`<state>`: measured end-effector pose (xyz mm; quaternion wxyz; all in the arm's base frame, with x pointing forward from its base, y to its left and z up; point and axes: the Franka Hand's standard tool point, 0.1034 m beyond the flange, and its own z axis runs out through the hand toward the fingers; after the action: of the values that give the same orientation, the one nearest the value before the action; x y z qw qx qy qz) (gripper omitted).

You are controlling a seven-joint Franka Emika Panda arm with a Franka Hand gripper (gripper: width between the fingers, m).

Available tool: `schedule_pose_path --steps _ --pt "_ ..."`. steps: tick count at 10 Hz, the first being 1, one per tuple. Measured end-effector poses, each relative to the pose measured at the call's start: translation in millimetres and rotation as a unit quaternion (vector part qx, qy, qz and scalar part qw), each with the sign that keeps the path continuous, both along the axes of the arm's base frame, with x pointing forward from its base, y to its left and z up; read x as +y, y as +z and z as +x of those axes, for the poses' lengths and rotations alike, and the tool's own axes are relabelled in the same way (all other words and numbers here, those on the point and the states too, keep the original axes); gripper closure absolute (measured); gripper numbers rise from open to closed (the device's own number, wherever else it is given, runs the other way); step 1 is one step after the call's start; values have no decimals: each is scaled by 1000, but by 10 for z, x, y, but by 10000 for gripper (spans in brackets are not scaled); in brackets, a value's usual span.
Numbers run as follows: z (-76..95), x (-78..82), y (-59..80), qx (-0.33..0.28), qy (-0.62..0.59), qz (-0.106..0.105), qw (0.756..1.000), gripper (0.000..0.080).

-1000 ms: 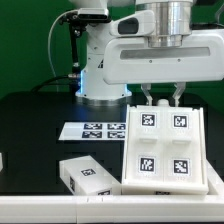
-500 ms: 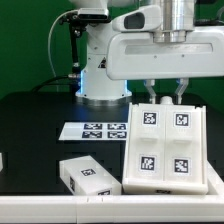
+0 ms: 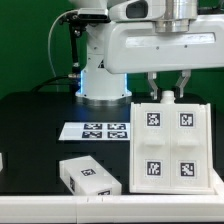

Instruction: Assemble cabinet

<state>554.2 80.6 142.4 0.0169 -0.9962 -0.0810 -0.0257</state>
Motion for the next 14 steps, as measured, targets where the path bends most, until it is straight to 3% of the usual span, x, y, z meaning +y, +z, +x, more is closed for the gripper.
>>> schedule_pose_path --steps 2,7,10,11,12,13,14 --pt "2 -2 0 0 0 0 1000 589" --pt "455 -86 82 -13 48 -10 999 589" --pt "471 -83 84 -14 36 -11 999 589" --pt "471 -85 84 -14 36 -11 999 483" --pt "471 -87 83 -14 36 -11 999 314" --pt "471 -88 83 -14 36 -11 999 314" --pt "471 -89 83 -14 36 -11 999 168"
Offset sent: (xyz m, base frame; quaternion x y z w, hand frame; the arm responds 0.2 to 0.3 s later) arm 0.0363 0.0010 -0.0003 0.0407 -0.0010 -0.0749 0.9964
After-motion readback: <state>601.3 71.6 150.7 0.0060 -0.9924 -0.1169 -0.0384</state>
